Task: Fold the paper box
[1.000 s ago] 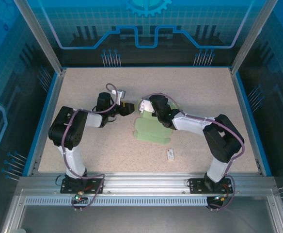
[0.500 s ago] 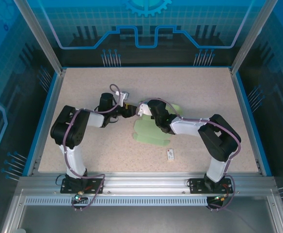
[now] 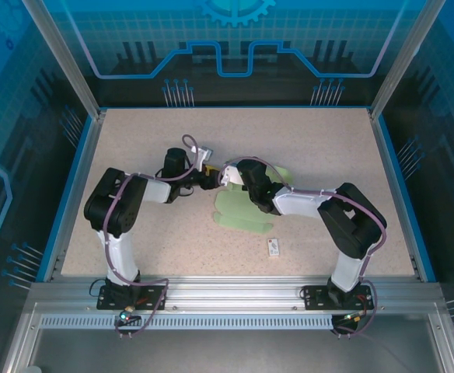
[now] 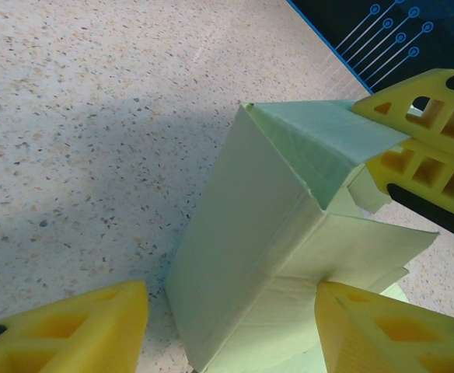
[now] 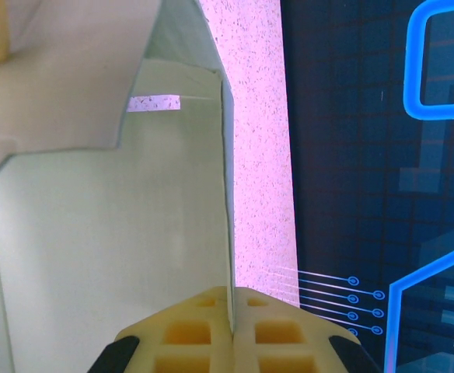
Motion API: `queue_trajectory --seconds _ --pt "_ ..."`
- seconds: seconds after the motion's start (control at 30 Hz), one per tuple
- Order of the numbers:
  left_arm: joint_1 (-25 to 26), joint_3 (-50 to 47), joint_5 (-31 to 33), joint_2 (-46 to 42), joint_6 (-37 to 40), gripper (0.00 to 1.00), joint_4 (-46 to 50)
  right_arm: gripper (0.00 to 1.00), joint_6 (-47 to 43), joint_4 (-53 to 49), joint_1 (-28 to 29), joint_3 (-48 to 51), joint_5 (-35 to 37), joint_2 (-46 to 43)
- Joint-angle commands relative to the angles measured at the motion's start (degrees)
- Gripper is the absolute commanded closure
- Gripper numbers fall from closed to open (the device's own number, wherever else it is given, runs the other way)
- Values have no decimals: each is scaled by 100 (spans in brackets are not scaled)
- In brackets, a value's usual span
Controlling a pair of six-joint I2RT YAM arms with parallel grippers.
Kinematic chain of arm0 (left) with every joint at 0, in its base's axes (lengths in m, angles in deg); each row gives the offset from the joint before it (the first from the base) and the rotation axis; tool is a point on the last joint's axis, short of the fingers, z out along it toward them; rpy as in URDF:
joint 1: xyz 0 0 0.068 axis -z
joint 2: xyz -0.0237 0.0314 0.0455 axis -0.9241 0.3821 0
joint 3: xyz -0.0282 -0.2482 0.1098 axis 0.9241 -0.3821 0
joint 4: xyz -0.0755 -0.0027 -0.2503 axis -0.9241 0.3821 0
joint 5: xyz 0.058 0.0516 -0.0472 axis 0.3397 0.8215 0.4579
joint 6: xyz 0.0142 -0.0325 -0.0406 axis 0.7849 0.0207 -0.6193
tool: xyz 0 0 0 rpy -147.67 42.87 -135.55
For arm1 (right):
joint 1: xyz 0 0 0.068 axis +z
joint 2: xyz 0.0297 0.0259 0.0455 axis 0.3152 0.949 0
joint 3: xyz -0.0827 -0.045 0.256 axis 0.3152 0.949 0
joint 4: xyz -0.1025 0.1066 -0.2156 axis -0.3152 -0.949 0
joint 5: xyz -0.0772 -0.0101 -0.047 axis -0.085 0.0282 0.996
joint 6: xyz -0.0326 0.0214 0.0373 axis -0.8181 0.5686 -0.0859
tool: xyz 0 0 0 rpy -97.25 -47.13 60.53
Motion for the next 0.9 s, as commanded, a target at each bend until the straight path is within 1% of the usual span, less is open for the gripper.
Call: queue_trajectory --seconds 0.0,0.27,0.53,0.6,0.87 --pt "86 120 -180 154 76 39 -174 100 160 -92 24 -68 -98 -161" --pt "216 290 1 289 -118 38 -177 100 311 -241 -1 -73 -226 -231" --pt "308 502 634 348 -348 39 144 100 420 -298 -10 -109 -327 -268" --pt "306 509 826 339 -423 40 183 100 446 -460 -22 -119 -347 -277" --pt "377 457 1082 278 -456 38 151 100 591 -710 -67 -177 -507 -330"
